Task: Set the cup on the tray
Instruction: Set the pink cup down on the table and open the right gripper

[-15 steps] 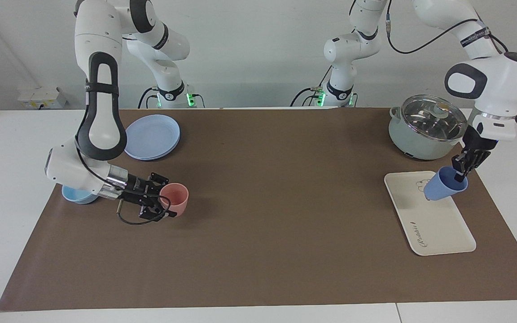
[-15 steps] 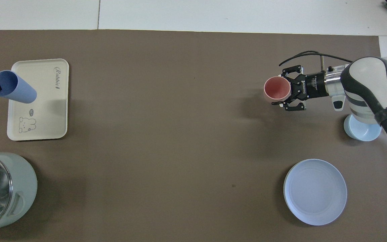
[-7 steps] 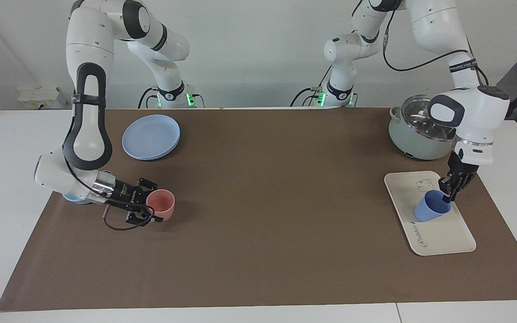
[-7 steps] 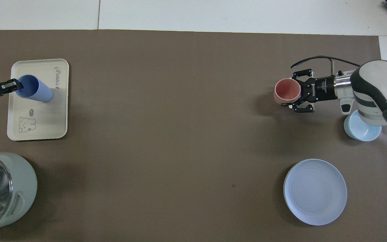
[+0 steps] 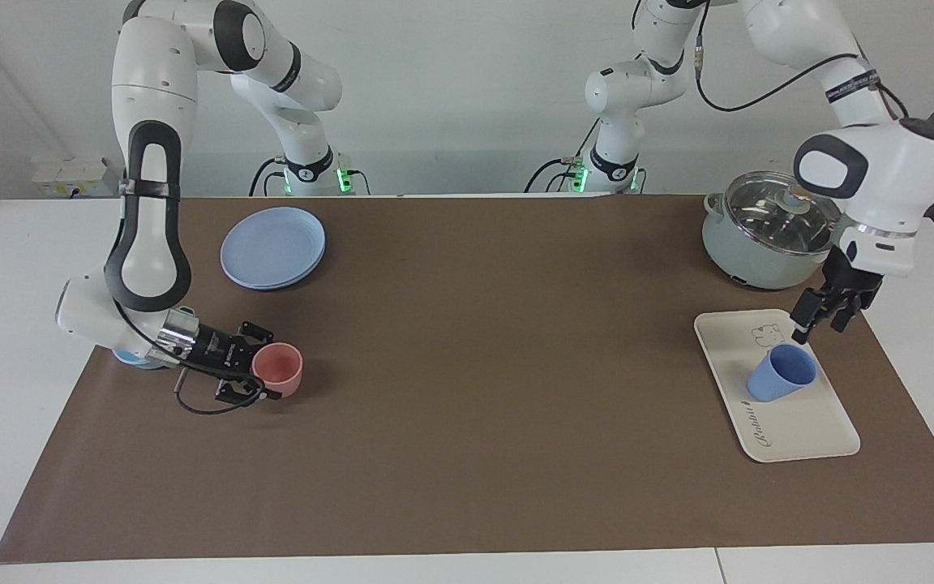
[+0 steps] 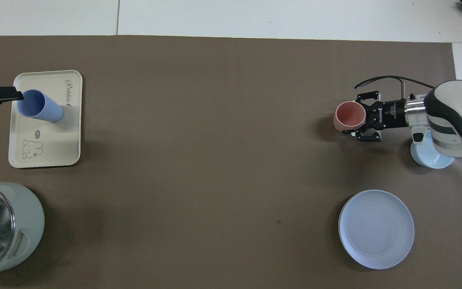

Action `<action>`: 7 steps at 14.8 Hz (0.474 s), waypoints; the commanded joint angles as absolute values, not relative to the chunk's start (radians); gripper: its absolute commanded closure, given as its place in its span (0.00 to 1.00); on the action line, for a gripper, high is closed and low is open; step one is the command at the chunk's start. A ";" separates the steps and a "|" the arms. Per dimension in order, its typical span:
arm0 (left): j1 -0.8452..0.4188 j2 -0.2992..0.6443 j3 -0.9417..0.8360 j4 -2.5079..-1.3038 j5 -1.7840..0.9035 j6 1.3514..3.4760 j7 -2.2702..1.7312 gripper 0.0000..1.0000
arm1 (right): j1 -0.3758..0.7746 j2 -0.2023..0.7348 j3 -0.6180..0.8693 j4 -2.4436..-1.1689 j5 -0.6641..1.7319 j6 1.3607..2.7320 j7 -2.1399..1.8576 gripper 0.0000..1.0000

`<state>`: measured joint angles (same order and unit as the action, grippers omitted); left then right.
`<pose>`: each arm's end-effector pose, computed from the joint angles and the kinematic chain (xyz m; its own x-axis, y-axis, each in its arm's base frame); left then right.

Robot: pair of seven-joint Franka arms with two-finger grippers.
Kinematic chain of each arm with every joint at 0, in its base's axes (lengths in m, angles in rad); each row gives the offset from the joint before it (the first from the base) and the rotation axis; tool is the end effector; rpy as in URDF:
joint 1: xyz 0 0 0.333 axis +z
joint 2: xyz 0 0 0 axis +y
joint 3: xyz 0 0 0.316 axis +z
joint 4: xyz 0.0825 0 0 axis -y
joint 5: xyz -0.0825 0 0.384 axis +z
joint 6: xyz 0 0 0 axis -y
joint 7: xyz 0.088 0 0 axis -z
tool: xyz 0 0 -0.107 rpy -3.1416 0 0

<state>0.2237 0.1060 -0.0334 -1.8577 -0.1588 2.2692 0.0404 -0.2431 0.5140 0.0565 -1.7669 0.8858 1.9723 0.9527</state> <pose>0.6075 0.1136 0.4925 0.9231 0.2419 0.2988 0.2092 -0.9681 0.1376 0.6368 -0.0727 0.2709 -0.0440 -0.6750 -0.7365 -0.9972 0.0737 -0.0081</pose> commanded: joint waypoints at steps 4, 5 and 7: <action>0.111 -0.011 -0.035 -1.723 -0.002 1.869 0.049 0.00 | -0.293 0.469 0.061 -1.838 0.897 2.000 0.833 0.09; 0.066 -0.018 -0.035 -1.726 0.032 1.827 0.051 0.00 | -0.296 0.469 0.054 -1.838 0.884 2.008 0.827 0.06; 0.000 -0.032 -0.038 -1.735 0.049 1.770 0.055 0.00 | -0.316 0.469 0.049 -1.838 0.862 2.013 0.795 0.04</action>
<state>0.0646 -0.0226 -0.0471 -1.7229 0.0101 1.8186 0.0464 -0.2895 0.4972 0.0429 -1.8021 0.8786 1.9886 0.8436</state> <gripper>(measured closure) 0.000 0.062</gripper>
